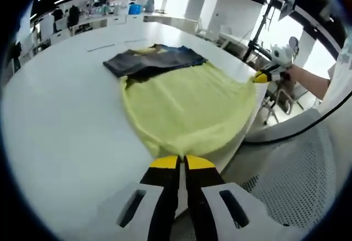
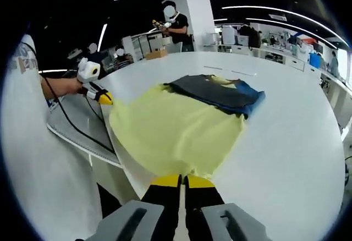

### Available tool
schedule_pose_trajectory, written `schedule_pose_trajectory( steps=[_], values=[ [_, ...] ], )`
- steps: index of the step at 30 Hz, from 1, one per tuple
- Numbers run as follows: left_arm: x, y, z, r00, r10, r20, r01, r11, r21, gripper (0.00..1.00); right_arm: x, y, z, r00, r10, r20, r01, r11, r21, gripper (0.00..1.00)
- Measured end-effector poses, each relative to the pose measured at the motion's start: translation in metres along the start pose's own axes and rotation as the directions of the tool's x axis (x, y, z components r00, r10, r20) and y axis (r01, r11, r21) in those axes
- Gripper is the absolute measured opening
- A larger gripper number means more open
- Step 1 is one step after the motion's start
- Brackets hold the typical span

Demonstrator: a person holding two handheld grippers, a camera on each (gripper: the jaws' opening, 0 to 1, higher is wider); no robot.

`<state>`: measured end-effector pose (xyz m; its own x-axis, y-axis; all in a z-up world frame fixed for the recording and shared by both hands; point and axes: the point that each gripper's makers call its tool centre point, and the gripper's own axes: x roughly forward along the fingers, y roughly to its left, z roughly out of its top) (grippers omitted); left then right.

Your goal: Fold the garment on the visible template until the final outline fits inside the template.

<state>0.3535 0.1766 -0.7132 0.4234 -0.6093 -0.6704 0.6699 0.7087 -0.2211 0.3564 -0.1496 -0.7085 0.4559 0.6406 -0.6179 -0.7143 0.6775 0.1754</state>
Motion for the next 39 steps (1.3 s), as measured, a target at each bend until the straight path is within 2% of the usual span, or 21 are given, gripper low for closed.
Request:
schedule_pose_trajectory(
  steps=[5, 16, 24, 35, 39],
  values=[
    [-0.004, 0.004, 0.018, 0.998, 0.013, 0.058, -0.012, 1.000, -0.025, 0.00, -0.001, -0.008, 0.014, 0.999, -0.026, 0.045, 0.025, 1.000, 0.010, 0.00],
    [-0.006, 0.016, 0.045, 0.991, 0.065, 0.116, -0.065, 0.998, -0.003, 0.00, 0.003, -0.023, 0.040, 0.992, -0.062, 0.108, 0.062, 0.998, 0.007, 0.00],
    [-0.002, 0.026, 0.062, 0.983, 0.092, 0.160, -0.090, 0.996, -0.021, 0.00, 0.004, -0.038, 0.053, 0.985, -0.097, 0.144, 0.095, 0.995, 0.024, 0.00],
    [-0.002, 0.048, 0.091, 0.964, 0.136, 0.229, -0.128, 0.991, -0.047, 0.00, 0.005, -0.060, 0.076, 0.970, -0.132, 0.202, 0.122, 0.990, 0.064, 0.00],
    [0.001, 0.052, 0.105, 0.952, 0.157, 0.262, -0.151, 0.988, -0.046, 0.00, 0.007, -0.066, 0.083, 0.966, -0.148, 0.211, 0.137, 0.989, 0.063, 0.00]
  ],
)
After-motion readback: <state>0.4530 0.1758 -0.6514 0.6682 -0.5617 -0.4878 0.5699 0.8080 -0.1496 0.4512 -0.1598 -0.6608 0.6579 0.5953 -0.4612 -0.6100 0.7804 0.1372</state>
